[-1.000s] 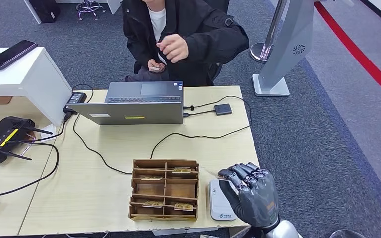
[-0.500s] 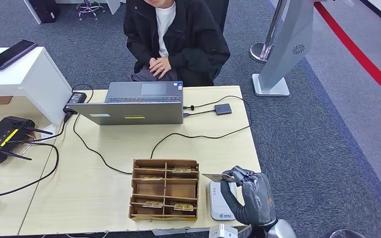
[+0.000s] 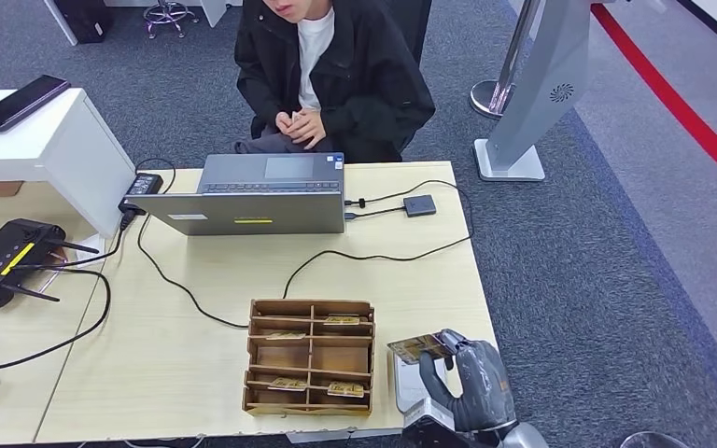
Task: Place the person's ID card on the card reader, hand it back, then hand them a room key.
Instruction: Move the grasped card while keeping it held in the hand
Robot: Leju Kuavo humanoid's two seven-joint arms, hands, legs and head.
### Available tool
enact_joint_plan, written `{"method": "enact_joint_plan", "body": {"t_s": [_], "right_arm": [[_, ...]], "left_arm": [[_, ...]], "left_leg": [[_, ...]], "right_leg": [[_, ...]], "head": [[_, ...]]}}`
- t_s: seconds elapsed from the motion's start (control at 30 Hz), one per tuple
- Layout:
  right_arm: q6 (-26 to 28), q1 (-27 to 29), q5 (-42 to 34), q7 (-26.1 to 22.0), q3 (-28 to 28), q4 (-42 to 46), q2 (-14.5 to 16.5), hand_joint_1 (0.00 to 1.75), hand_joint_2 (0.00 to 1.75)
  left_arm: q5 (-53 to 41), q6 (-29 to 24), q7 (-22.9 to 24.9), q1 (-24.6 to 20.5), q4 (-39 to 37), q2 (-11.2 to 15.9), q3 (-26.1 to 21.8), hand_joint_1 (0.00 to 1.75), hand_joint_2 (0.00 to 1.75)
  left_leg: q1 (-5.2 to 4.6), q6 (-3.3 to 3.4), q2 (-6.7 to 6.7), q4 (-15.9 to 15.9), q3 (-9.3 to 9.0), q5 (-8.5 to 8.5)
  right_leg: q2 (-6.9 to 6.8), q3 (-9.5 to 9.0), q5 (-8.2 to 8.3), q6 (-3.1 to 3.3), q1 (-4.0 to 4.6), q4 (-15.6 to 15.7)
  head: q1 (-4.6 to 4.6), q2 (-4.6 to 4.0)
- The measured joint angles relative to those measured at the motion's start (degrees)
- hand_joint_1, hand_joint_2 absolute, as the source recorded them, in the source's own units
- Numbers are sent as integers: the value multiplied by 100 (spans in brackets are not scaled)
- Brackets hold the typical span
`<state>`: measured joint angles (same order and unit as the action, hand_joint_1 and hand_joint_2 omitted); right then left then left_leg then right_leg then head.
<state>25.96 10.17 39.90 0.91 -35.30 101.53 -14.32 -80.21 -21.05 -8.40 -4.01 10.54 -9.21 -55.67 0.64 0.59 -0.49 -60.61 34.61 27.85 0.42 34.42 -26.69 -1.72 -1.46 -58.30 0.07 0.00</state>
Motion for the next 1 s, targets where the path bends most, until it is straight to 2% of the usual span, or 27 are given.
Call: {"method": "enact_joint_plan", "body": {"t_s": [0.6,1.0], "right_arm": [[-153,2,-373,486,-23,-549,-78,175,175],[-467,-107,-948,435,-131,-897,-78,175,175]], "left_arm": [[-20,-4,9,4,0,-2,-2,0,0],[-75,-4,36,4,0,-2,-2,0,0]], "left_leg": [[0,0,0,0,0,0],[0,0,0,0,0,0]], "right_leg": [[0,0,0,0,0,0],[0,-1,0,0,0,0]], "head": [[0,0],[0,0]]}}
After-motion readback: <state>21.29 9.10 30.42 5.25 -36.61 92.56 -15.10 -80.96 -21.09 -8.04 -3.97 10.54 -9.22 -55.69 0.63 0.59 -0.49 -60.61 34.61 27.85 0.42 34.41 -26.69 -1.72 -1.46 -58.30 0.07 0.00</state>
